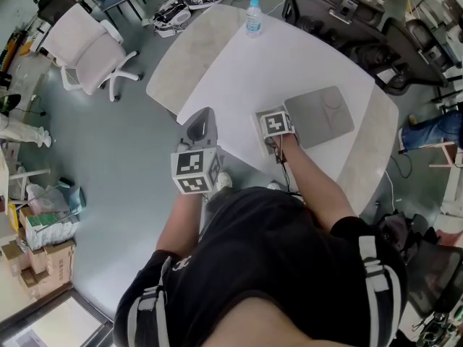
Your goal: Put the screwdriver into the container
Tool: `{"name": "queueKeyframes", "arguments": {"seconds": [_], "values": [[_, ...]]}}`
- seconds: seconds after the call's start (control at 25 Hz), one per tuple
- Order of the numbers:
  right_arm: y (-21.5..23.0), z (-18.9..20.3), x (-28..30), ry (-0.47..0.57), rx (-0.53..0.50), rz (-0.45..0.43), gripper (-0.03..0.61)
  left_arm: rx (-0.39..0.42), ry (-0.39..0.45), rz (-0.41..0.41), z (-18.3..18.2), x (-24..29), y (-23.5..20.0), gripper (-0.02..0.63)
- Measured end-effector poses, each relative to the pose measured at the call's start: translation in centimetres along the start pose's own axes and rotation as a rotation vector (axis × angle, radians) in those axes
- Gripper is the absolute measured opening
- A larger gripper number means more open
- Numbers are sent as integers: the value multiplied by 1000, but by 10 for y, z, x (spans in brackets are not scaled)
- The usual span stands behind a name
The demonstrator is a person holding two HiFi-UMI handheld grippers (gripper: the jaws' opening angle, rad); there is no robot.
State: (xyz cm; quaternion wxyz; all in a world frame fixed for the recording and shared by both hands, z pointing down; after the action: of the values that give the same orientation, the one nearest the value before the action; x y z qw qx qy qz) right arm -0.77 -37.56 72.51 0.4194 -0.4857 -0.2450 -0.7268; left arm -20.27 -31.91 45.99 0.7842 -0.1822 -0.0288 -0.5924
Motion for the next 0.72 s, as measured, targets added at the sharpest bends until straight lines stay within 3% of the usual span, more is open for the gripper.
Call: {"name": "queueKeyframes", "arguments": {"seconds": [0.08,0.24,0.4,0.48,0.56,0.72], "values": [[-3,-5,-5,35,-10,-9,138,2,1,2,0,0,1,3],[-3,-21,-30,116,-29,16,152,7,-1,13,0,2,5,3],[-22,-30,-61,207,82,-107,152,14,5,36,-2,5,13,3],[-1,-39,-86,283,55,-1,150,19,6,48,-4,8,18,3],[18,-59,-120,428,8,122,125,24,9,61,-6,12,23,3],[38,-78,-184,685,19,236,93,32,16,83,-7,17,33,3]]}}
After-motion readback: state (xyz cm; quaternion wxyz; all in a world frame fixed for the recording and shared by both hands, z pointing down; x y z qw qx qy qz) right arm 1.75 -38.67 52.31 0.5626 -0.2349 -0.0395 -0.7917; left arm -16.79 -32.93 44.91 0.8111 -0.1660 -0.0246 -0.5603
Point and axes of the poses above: the fingertips, and each gripper's own axes: x forward along the fingers, y to its right, z out of its underside, the point moved 2 cm from there along -x, backward along the fingers, and after that the axes turned 11 degrees about -x, right-handed, at the moved point
